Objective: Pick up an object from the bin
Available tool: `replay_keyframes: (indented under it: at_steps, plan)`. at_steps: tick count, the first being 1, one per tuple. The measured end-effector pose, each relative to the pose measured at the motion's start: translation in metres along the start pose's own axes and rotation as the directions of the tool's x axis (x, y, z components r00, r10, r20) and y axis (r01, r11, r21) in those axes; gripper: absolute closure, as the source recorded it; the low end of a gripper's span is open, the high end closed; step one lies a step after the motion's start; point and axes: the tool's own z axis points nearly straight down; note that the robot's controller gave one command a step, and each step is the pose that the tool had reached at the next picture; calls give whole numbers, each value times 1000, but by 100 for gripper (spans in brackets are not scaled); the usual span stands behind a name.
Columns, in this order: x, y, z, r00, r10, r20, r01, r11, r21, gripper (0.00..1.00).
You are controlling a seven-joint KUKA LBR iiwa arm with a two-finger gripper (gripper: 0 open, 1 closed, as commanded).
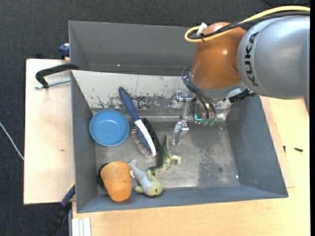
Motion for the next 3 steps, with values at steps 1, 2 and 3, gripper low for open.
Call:
replay_keyframes:
  at_steps: [1, 2, 3]
  plan:
    - [66, 32, 83, 938, -348, 6, 348, 938, 3, 0]
    - [67, 31, 83, 938, -348, 2, 348, 938, 2, 100]
    - [88, 8, -102, 839, -543, 17, 543, 839, 10, 100]
